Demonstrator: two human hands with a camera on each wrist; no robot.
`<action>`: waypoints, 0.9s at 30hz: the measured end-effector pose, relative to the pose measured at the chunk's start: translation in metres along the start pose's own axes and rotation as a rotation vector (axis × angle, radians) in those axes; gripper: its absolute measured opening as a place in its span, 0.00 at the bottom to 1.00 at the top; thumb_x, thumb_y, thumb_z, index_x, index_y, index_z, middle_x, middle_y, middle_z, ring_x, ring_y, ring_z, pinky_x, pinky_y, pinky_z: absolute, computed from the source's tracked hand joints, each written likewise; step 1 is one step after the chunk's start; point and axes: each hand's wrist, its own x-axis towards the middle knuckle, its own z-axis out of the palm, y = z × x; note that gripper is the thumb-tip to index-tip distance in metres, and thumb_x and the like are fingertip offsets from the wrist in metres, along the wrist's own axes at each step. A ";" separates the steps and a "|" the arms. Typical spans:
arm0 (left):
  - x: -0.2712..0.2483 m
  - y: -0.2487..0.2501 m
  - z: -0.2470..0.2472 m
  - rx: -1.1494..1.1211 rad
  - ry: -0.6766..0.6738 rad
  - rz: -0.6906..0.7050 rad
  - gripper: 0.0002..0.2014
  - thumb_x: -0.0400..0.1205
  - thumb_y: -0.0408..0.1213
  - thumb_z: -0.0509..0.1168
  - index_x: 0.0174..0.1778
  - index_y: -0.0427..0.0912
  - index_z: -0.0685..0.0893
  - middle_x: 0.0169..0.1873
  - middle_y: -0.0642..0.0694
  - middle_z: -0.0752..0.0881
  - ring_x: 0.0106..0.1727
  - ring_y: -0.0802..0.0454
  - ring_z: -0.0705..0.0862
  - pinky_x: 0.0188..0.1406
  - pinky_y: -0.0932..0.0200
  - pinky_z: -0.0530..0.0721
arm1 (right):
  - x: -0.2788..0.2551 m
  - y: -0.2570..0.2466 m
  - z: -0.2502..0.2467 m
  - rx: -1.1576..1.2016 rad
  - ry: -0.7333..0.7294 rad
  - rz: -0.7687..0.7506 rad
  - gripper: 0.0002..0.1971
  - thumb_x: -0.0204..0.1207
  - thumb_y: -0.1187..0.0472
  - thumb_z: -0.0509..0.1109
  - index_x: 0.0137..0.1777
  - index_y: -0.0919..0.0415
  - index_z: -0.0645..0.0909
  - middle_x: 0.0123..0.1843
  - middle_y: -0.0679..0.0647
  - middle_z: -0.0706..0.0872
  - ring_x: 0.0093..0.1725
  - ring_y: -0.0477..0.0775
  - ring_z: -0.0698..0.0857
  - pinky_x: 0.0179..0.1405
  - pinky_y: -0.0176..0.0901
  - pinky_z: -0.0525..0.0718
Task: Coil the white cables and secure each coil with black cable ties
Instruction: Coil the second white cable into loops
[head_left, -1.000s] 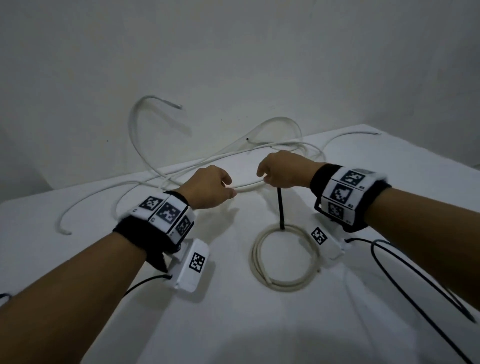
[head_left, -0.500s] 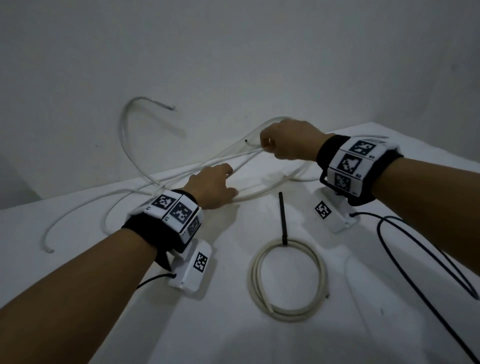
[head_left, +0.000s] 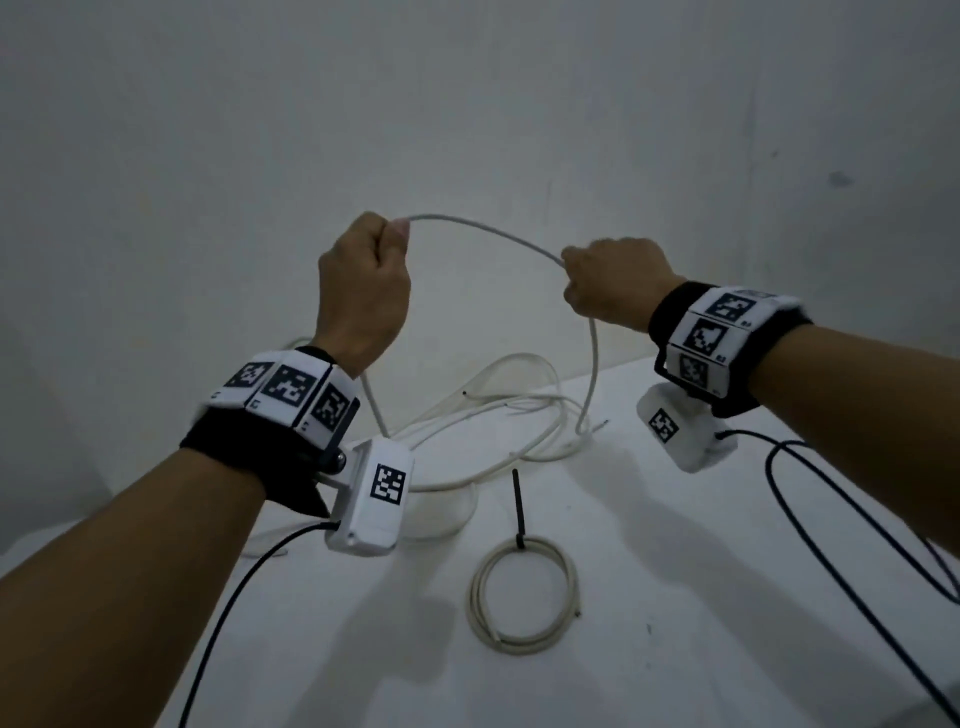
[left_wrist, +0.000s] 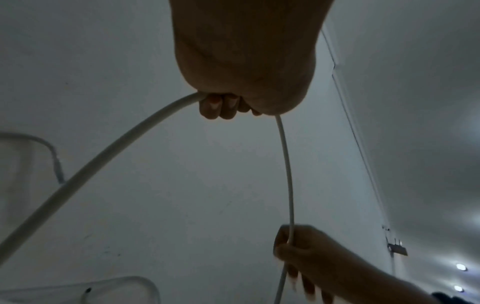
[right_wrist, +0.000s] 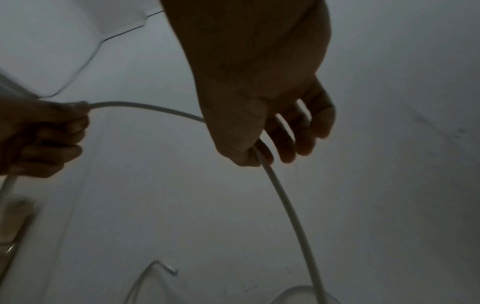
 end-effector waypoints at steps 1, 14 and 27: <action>0.002 0.009 -0.005 -0.009 0.032 -0.003 0.15 0.88 0.43 0.54 0.37 0.40 0.72 0.27 0.54 0.72 0.28 0.57 0.68 0.25 0.67 0.66 | -0.009 0.004 -0.006 0.068 -0.082 0.091 0.06 0.78 0.60 0.58 0.46 0.62 0.73 0.39 0.58 0.80 0.34 0.60 0.78 0.34 0.43 0.72; -0.055 0.042 -0.050 -0.326 -0.139 -0.342 0.11 0.85 0.34 0.55 0.44 0.40 0.82 0.23 0.44 0.76 0.19 0.51 0.73 0.16 0.61 0.72 | -0.089 0.006 -0.041 1.367 -0.325 0.299 0.15 0.82 0.52 0.64 0.40 0.64 0.78 0.36 0.58 0.82 0.31 0.53 0.80 0.27 0.43 0.84; -0.130 0.029 -0.062 0.033 0.014 -0.334 0.26 0.78 0.51 0.68 0.68 0.42 0.77 0.61 0.42 0.83 0.63 0.44 0.80 0.62 0.46 0.79 | -0.157 -0.073 -0.056 1.491 -0.396 0.049 0.15 0.86 0.55 0.55 0.49 0.61 0.80 0.28 0.50 0.75 0.21 0.43 0.68 0.17 0.34 0.66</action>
